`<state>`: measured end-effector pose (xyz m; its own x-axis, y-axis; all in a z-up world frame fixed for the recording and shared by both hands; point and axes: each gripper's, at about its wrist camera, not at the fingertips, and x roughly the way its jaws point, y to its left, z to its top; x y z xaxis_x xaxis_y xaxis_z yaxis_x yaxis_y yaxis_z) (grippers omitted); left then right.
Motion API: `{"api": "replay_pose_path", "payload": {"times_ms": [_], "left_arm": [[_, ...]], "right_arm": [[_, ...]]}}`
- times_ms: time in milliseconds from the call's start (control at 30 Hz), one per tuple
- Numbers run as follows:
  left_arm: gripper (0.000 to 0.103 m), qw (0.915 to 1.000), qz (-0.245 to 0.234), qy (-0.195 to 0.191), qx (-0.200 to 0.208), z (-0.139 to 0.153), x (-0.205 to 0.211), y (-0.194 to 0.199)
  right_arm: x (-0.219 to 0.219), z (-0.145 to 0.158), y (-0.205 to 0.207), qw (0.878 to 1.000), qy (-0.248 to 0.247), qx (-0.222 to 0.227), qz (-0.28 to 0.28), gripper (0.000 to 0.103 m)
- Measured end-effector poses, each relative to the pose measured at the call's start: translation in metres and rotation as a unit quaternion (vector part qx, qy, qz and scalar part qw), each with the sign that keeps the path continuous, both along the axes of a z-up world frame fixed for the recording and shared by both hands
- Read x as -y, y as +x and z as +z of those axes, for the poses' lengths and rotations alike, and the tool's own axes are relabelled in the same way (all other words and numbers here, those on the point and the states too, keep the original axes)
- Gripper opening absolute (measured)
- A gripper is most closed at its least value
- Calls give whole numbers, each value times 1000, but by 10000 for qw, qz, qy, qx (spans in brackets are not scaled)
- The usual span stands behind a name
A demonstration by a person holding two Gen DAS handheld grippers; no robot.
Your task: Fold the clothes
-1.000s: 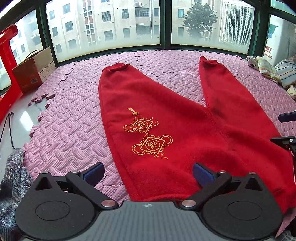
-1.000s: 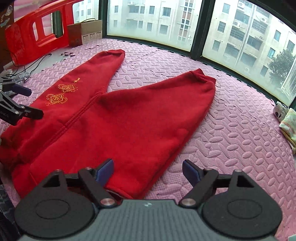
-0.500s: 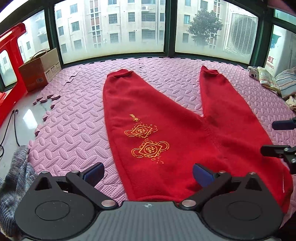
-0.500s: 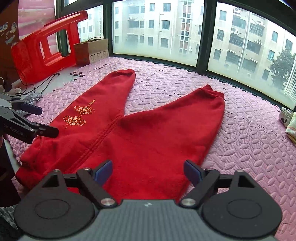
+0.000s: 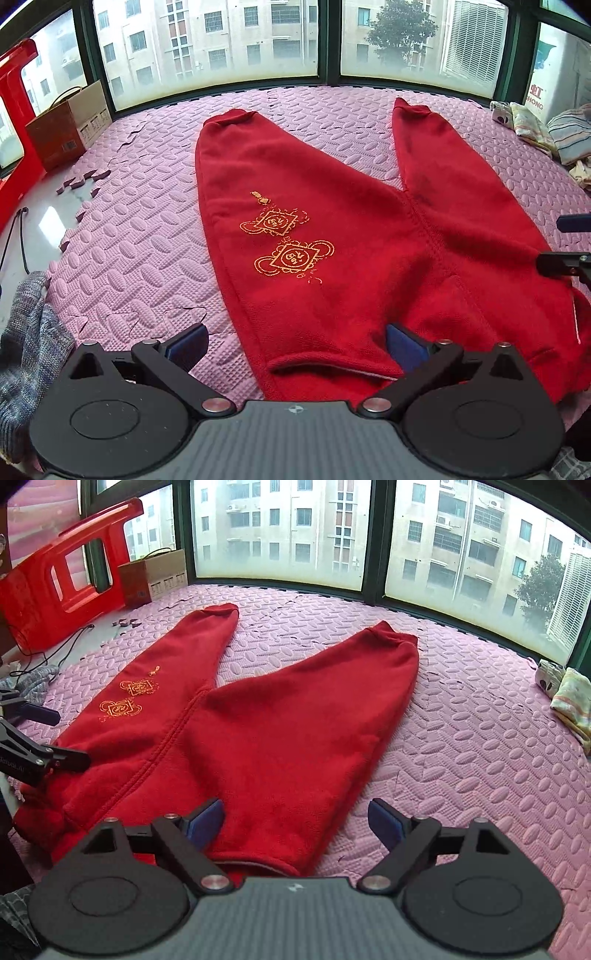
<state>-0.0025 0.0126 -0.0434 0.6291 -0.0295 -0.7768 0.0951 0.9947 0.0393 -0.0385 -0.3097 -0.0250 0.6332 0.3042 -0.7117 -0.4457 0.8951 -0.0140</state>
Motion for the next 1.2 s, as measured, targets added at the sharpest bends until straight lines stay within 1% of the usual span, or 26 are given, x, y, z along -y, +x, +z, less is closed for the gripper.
{"api": "replay_pose_path", "payload": {"times_ms": [133,267,333,400,500,567,633,700,733,767,833,900,1100,1200], "left_arm": [[103,10000,6,22,-33,-1,-1,-1],[103,9999,38,-61,-91,-2,-6,-2],[103,9999,42,-92,-109,-3,-8,-4],[103,9999,12,-72,-110,-2,-7,-4],[103,9999,0,-57,-122,-1,-7,-3],[103,9999,-5,-46,-120,-1,-7,-3],[103,9999,2,-56,-125,-2,-8,-3],[103,9999,4,-60,-129,-2,-8,-3],[103,9999,-1,-54,-128,-2,-8,-3],[103,9999,-6,-48,-127,-1,-7,-4],[103,9999,-21,-35,-128,-1,-7,-4],[103,9999,-55,9,-123,0,-5,-3],[103,9998,-201,75,-46,12,1,-7],[103,9991,-413,-30,34,23,10,-10]], "right_arm": [[-9,-2,11,9999,55,75,-81,87],[-6,-20,17,9994,-290,-44,-155,87],[1,-19,16,9994,-223,-109,-252,87],[11,-11,15,9992,-49,-147,-376,87],[12,-4,18,9990,11,10,-439,87],[10,-6,25,9988,14,57,-487,87],[6,-15,32,9989,-115,-8,-463,87],[5,-25,34,9979,-440,26,-480,85],[11,-26,36,9979,-374,21,-534,88],[16,-27,37,9976,-325,15,-613,88],[27,-24,41,9949,-354,0,-945,87],[35,-20,44,9944,-296,15,-1010,87],[39,-18,55,9943,-280,42,-1032,86],[41,-17,60,9941,-247,40,-1056,85]]}}
